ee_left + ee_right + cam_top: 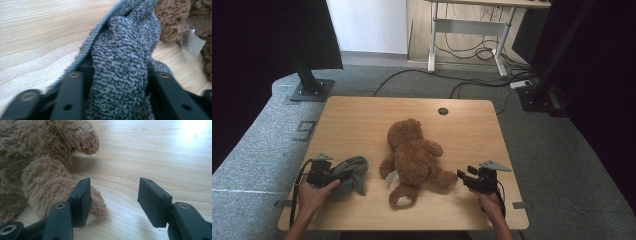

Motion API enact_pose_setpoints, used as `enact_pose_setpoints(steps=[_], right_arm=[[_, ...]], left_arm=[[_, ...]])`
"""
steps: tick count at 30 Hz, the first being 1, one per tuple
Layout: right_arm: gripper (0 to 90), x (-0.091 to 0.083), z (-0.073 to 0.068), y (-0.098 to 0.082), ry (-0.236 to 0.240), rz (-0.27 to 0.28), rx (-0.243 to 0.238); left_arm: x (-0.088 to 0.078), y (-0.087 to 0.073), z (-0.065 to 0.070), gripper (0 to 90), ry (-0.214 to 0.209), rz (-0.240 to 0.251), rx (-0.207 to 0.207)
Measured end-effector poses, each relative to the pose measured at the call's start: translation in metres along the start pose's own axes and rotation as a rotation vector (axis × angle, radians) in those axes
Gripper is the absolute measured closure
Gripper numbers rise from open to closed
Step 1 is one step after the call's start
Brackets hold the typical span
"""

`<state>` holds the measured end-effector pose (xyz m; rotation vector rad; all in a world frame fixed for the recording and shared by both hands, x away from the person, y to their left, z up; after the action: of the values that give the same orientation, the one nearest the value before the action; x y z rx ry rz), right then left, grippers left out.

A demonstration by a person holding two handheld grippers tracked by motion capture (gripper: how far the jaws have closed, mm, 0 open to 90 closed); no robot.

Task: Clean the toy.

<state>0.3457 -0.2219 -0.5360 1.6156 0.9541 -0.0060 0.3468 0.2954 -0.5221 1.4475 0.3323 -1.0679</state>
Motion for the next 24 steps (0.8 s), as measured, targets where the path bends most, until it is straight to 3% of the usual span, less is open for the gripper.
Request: enact_pose_setpoints(steps=[3,5,9,14,18,24], right_arm=[[42.3,-0.001,-0.001,0.002,-0.001,0.009,-0.004],[41.7,-0.002,-0.002,0.004,-0.001,0.018,-0.007],[41.4,-0.006,-0.006,0.009,0.002,0.044,-0.011],[40.4,-0.008,-0.018,0.017,0.032,0.058,-0.032],[37.7,-0.004,-0.033,0.024,0.079,0.061,-0.042],[27.3,0.013,-0.08,0.05,0.17,0.058,-0.082]], left_arm=[[-0.003,0.002,-0.001,34.3,0.031,0.006,0.003],[-0.011,0.004,-0.001,22.1,0.054,0.045,0.01],[-0.022,0.007,-0.002,9.5,0.063,0.089,0.026],[-0.027,0.008,-0.002,5.9,0.032,0.112,0.029],[-0.03,0.011,0.007,6.0,0.011,0.132,0.043],[-0.033,0.015,0.018,8.9,0.007,0.165,0.061]])
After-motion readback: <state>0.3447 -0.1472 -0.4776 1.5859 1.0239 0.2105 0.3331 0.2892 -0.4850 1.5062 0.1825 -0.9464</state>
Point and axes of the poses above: each handheld gripper's, and its own axes: x roughly forward along the jaws, y roughly out of its top, z roughly to its right, the point moved 2 cm from there along x, roughly forward along the jaws, and after that the axes turned 4 degrees about y, right-handed, at the moved point
